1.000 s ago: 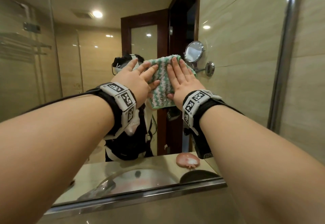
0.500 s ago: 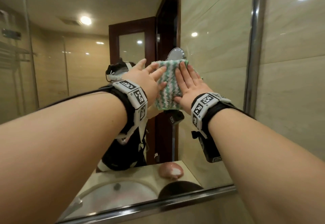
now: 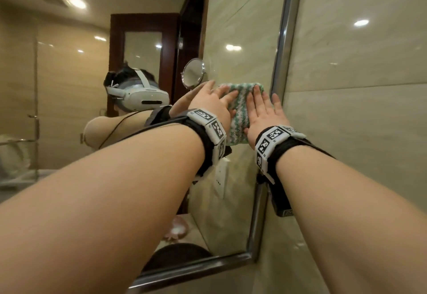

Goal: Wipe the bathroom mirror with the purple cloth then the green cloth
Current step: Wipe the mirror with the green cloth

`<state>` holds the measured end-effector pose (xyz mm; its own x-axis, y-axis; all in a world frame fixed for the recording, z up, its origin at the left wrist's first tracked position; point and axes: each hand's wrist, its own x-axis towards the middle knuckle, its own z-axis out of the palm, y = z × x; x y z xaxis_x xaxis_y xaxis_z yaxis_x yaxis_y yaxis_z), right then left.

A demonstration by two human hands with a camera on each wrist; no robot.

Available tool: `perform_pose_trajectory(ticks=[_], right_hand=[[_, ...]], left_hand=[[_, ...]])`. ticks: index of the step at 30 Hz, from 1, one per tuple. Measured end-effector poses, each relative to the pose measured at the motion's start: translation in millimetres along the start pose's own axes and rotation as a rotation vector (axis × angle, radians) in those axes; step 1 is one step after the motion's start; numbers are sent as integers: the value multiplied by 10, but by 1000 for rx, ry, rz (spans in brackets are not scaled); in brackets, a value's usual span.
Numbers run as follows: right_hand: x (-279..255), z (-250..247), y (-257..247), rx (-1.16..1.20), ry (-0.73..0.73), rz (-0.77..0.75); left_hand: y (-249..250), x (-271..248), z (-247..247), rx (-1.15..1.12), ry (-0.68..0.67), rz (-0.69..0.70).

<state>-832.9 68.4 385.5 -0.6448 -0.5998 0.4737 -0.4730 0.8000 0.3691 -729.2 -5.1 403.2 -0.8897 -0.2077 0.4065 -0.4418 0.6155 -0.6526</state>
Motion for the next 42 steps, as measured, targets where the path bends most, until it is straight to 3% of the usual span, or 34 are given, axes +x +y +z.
perform_pose_trajectory(ticks=[15, 23, 27, 35, 39, 42], right_hand=[[128, 73, 219, 77, -52, 40], [116, -5, 47, 158, 9, 3], [108, -218, -169, 209, 41, -48], [26, -816, -871, 286, 134, -144], [-91, -1180, -1318, 296, 176, -214], [-181, -1471, -1729, 308, 217, -283]], left_hand=[[224, 194, -158, 70, -19, 8], [-13, 223, -76, 87, -32, -2], [-321, 75, 81, 53, 20, -81], [-1011, -561, 88, 75, -89, -140], [-1425, -895, 276, 34, -25, -301], [-1726, -1147, 422, 116, -75, -385]])
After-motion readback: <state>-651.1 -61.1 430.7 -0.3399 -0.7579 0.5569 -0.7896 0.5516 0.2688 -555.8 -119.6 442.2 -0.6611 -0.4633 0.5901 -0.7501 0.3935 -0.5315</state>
